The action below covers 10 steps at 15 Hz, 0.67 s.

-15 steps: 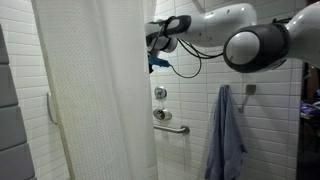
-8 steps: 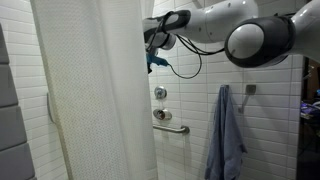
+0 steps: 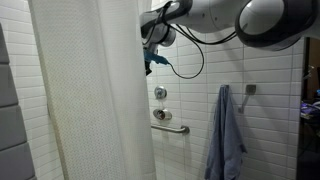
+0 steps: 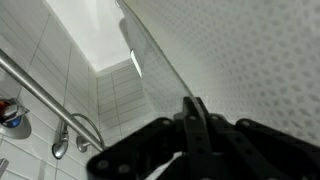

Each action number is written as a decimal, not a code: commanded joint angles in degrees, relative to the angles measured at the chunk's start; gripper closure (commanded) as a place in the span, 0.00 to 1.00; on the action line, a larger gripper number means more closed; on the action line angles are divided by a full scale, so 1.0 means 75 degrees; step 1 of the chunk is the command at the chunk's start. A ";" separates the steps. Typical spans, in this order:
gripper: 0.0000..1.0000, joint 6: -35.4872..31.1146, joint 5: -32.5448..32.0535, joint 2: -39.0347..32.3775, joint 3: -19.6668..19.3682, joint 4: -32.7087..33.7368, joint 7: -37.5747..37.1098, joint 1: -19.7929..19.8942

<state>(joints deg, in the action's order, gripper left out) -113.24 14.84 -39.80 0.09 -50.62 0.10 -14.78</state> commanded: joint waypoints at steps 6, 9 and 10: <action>1.00 -0.0072 -0.0014 0.2042 0.0004 -0.3380 -0.0984 -0.0393; 1.00 -0.0123 0.0058 0.2385 0.0075 -0.3944 -0.0943 -0.0433; 1.00 -0.0105 0.0067 0.2455 0.0105 -0.4040 -0.0933 -0.0449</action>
<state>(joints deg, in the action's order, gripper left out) -113.29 14.86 -24.33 0.37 -73.56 -6.26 -17.31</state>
